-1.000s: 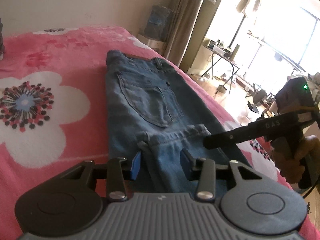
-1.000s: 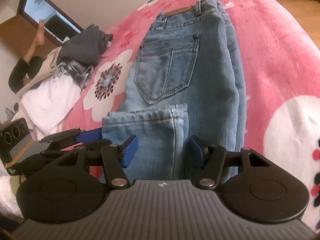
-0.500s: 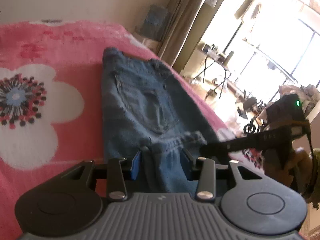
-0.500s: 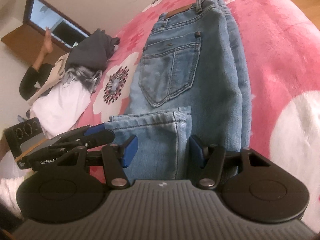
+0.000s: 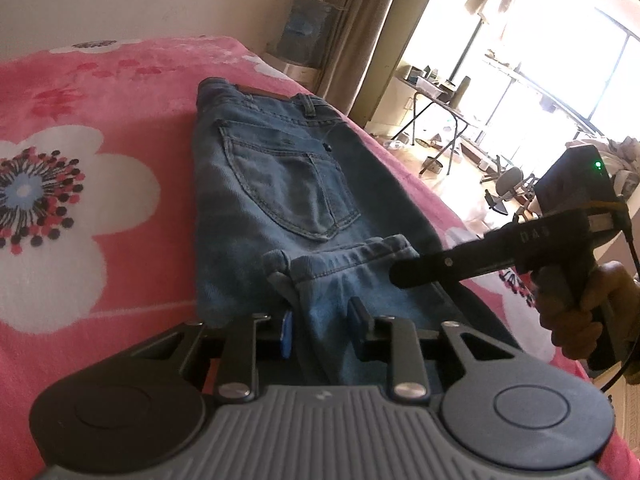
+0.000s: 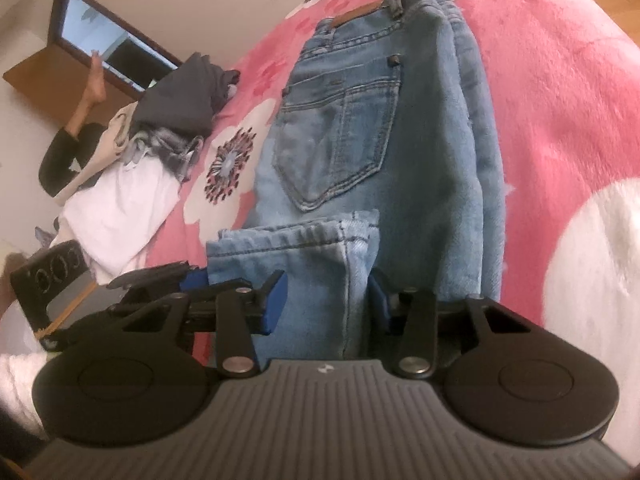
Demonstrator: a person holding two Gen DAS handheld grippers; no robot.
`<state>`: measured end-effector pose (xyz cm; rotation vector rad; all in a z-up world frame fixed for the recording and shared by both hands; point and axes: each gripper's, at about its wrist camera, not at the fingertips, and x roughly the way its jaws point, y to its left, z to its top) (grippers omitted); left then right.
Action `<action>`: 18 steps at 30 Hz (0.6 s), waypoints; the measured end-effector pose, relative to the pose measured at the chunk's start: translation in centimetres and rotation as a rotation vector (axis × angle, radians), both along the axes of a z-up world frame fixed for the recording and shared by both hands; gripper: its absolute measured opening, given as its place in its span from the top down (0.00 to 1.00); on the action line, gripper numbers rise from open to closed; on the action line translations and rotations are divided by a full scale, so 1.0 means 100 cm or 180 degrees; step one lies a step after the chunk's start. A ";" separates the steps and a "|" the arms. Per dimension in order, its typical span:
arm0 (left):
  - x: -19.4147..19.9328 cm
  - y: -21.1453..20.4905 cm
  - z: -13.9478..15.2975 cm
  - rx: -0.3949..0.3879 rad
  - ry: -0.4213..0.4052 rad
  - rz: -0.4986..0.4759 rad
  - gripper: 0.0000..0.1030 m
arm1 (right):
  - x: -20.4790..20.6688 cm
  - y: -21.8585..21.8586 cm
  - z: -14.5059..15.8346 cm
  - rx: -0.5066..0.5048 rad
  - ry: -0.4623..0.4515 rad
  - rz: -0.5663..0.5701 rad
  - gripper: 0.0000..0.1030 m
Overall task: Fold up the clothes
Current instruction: 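Move both open grippers to the folded leg end of the jeans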
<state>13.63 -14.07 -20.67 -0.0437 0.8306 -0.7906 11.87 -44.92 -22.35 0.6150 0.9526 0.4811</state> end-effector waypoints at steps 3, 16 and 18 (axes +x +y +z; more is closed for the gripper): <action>-0.001 -0.001 -0.001 0.0015 -0.0019 0.0029 0.73 | 0.001 -0.001 -0.004 0.0105 0.0013 -0.0110 0.60; -0.001 -0.003 -0.003 0.0047 -0.0043 0.0027 0.70 | -0.007 0.003 -0.005 0.0213 -0.0040 -0.0031 0.79; 0.000 -0.003 -0.003 0.0044 -0.0021 0.0032 0.70 | -0.009 0.003 -0.005 0.0204 -0.0063 -0.0054 0.84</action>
